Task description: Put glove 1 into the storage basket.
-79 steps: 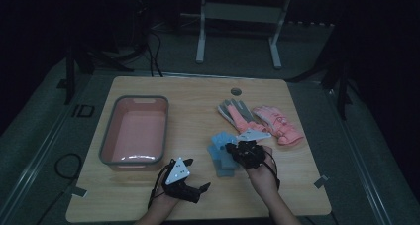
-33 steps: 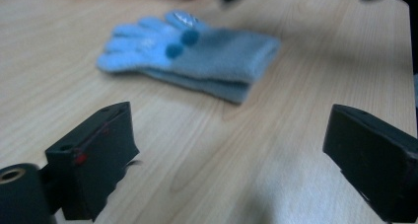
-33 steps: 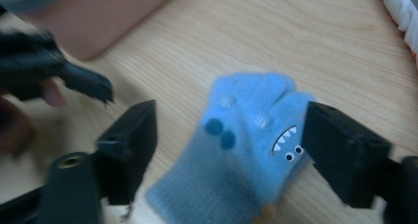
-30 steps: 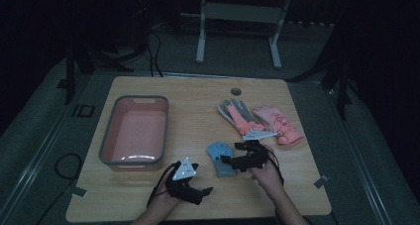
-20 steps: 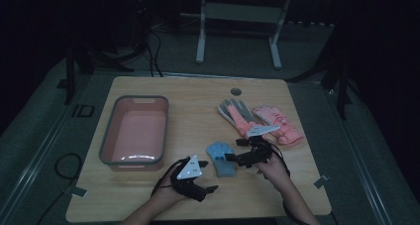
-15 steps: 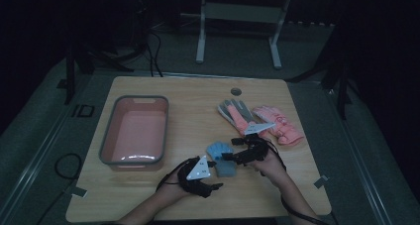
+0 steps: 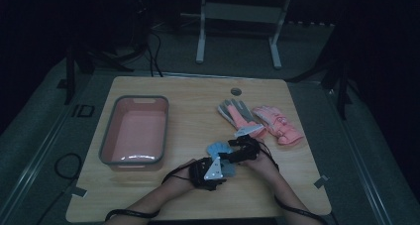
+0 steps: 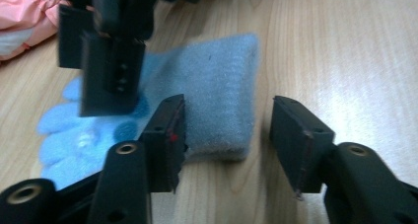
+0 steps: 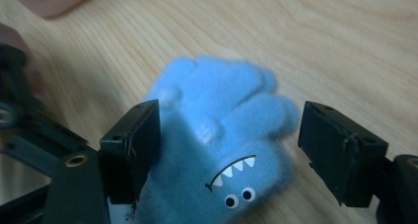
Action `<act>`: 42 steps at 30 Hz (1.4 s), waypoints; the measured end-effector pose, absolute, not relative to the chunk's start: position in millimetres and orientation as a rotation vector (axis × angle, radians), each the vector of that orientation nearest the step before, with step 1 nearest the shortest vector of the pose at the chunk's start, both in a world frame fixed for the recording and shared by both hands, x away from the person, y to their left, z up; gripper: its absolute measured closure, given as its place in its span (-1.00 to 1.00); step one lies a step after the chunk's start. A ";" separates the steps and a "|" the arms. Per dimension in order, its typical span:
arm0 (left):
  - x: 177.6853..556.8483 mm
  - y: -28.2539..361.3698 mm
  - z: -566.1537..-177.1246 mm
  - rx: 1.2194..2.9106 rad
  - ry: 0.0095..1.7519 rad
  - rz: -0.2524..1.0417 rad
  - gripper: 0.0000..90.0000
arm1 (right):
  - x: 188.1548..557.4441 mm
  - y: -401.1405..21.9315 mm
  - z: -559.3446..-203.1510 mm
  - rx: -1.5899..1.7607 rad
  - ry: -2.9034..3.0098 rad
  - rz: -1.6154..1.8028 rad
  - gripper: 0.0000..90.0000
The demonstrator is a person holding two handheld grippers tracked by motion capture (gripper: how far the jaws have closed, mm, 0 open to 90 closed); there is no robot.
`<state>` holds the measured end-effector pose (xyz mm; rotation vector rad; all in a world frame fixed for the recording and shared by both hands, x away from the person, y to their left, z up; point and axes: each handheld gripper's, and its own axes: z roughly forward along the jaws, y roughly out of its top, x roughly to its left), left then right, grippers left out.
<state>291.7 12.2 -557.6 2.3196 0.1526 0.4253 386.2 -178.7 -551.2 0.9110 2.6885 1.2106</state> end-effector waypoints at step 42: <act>313.1 32.8 -495.5 2.352 0.231 0.327 0.75 | 382.5 -165.6 -506.3 0.894 2.695 1.367 0.78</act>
